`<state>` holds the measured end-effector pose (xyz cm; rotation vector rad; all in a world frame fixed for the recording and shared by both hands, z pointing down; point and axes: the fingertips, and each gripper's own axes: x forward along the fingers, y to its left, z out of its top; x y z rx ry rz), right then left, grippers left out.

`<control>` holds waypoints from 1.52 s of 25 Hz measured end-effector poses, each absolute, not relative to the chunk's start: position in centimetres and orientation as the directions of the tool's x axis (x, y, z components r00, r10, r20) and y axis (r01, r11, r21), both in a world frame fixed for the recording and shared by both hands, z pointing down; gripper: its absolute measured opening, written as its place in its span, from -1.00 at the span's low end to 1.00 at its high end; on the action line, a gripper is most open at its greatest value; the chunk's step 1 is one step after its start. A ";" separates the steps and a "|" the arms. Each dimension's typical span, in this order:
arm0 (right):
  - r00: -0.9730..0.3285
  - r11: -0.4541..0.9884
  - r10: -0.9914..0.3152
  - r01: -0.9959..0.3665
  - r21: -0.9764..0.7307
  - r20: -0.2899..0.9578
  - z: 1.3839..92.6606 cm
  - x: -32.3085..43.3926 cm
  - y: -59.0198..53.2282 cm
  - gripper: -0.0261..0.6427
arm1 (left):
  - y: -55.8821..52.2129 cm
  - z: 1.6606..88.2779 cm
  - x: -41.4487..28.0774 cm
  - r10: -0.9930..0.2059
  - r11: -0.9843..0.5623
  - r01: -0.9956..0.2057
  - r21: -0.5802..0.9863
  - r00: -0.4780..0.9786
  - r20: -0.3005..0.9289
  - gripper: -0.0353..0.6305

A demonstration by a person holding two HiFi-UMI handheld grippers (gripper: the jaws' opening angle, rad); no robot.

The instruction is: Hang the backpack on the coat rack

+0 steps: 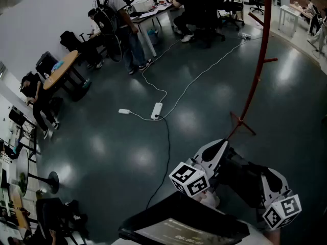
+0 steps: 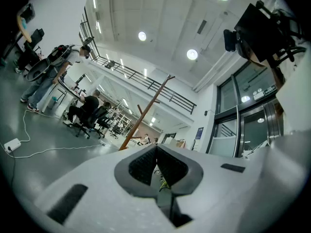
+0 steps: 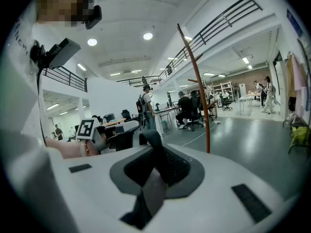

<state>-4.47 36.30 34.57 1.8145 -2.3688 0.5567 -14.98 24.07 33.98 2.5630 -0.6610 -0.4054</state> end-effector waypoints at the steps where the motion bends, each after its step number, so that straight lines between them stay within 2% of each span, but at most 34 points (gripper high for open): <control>1: -0.275 0.214 -0.914 -0.952 -0.220 0.299 34.6 -4.0 35.8 -0.78 | 23.7 33.8 -14.6 -0.511 -0.781 -0.377 0.498 0.844 -0.163 -0.87; 15: -0.223 0.142 -0.909 -0.960 -0.240 0.352 37.4 3.9 28.1 -0.78 | 15.9 34.5 -5.0 -0.426 -0.810 -0.301 0.503 0.892 -0.151 -0.87; 26: -0.189 0.120 -0.920 -0.970 -0.214 0.343 36.5 8.4 18.1 -0.78 | 5.9 34.8 0.8 -0.376 -0.819 -0.237 0.522 0.910 -0.177 -0.87; 31: -0.180 0.122 -0.931 -0.973 -0.195 0.317 35.0 10.2 13.9 -0.78 | 1.9 35.2 2.0 -0.381 -0.815 -0.237 0.529 0.907 -0.181 -0.87; 38: -0.181 0.121 -0.929 -0.973 -0.198 0.322 34.7 12.4 11.9 -0.78 | 1.7 35.3 3.7 -0.399 -0.799 -0.246 0.548 0.900 -0.177 -0.87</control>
